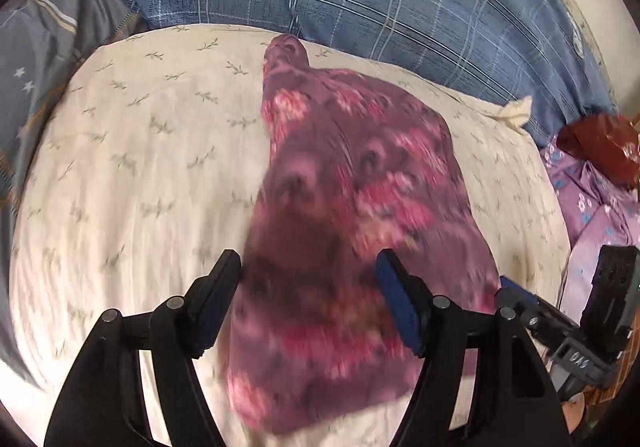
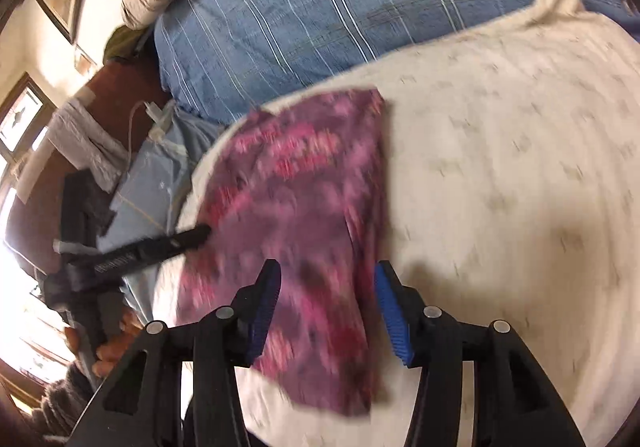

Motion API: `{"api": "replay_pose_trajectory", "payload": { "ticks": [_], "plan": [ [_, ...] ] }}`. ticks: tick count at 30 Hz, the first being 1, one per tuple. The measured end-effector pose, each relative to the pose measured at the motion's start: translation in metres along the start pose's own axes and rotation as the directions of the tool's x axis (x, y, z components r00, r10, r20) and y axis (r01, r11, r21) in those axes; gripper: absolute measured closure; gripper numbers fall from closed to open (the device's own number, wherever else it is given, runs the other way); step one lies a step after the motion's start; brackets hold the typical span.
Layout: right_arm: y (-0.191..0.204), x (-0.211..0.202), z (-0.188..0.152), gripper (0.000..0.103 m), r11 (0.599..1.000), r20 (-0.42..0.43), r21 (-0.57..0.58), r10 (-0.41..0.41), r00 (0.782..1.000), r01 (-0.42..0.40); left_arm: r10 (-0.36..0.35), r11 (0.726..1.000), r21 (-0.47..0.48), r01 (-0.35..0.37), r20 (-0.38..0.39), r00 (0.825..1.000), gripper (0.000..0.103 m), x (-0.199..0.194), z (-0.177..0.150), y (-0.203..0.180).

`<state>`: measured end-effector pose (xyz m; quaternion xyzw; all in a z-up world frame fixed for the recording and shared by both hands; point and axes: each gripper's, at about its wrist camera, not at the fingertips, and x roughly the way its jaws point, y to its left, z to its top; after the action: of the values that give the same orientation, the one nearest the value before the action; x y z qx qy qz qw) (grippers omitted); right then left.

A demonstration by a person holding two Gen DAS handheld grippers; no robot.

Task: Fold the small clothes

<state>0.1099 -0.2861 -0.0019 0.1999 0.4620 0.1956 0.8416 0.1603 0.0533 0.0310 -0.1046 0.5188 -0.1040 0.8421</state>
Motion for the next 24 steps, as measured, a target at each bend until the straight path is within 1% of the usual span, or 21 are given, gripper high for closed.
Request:
{"api": "replay_pose_trajectory", "payload": {
  "ticks": [2, 4, 6, 9, 11, 12, 13, 14, 16, 19, 21, 22, 24],
  "plan": [
    [0.001, -0.006, -0.012, 0.048, 1.000, -0.020, 0.004, -0.026, 0.999, 0.026, 0.014, 1.000, 0.015, -0.014, 0.015, 1.000, 0.033, -0.011, -0.010, -0.005],
    [0.001, -0.020, -0.026, 0.035, 0.998, -0.028, 0.015, -0.053, 0.998, 0.054, 0.037, 0.999, 0.032, -0.038, 0.024, 0.999, 0.033, -0.020, -0.020, -0.008],
    [0.003, -0.030, -0.033, 0.030, 0.996, -0.025, 0.017, -0.085, 0.996, 0.085, 0.043, 0.998, 0.042, -0.044, 0.025, 0.999, 0.033, -0.025, -0.028, -0.010],
    [0.010, -0.039, -0.041, 0.017, 0.987, -0.028, 0.001, -0.158, 0.987, 0.158, 0.054, 0.997, 0.045, -0.055, 0.021, 0.998, 0.033, -0.034, -0.043, -0.010],
    [0.018, -0.045, -0.043, 0.016, 0.978, -0.027, -0.011, -0.209, 0.978, 0.208, 0.080, 0.995, 0.054, -0.081, 0.011, 0.997, 0.032, -0.038, -0.050, -0.011],
    [0.020, -0.048, -0.046, 0.016, 0.974, -0.029, -0.020, -0.225, 0.974, 0.224, 0.099, 0.993, 0.060, -0.099, 0.008, 0.995, 0.031, -0.041, -0.055, -0.012],
    [0.024, -0.049, -0.046, 0.013, 0.970, -0.033, -0.029, -0.243, 0.970, 0.242, 0.129, 0.989, 0.069, -0.130, 0.017, 0.991, 0.031, -0.044, -0.059, -0.011],
    [0.028, -0.051, -0.048, 0.011, 0.964, -0.037, -0.049, -0.264, 0.964, 0.263, 0.174, 0.981, 0.082, -0.176, 0.039, 0.984, 0.029, -0.049, -0.065, -0.010],
    [0.040, -0.054, -0.054, 0.001, 0.939, -0.026, -0.133, -0.323, 0.946, 0.317, 0.251, 0.959, 0.115, -0.259, 0.080, 0.965, 0.025, -0.056, -0.077, -0.008],
    [0.055, -0.060, -0.063, 0.001, 0.886, 0.032, -0.244, -0.398, 0.917, 0.394, 0.328, 0.921, 0.172, -0.349, 0.141, 0.934, 0.025, -0.063, -0.093, -0.007],
    [0.062, -0.063, -0.065, 0.001, 0.861, 0.050, -0.292, -0.420, 0.906, 0.416, 0.360, 0.900, 0.200, -0.387, 0.159, 0.919, 0.024, -0.064, -0.104, -0.007],
    [0.065, -0.063, -0.065, 0.001, 0.853, 0.049, -0.311, -0.425, 0.904, 0.419, 0.358, 0.900, 0.206, -0.384, 0.154, 0.921, 0.024, -0.064, -0.108, -0.008],
    [0.070, -0.064, -0.068, 0.001, 0.850, 0.035, -0.337, -0.418, 0.908, 0.404, 0.328, 0.914, 0.204, -0.351, 0.136, 0.935, 0.024, -0.064, -0.116, -0.008]
  ]
}}
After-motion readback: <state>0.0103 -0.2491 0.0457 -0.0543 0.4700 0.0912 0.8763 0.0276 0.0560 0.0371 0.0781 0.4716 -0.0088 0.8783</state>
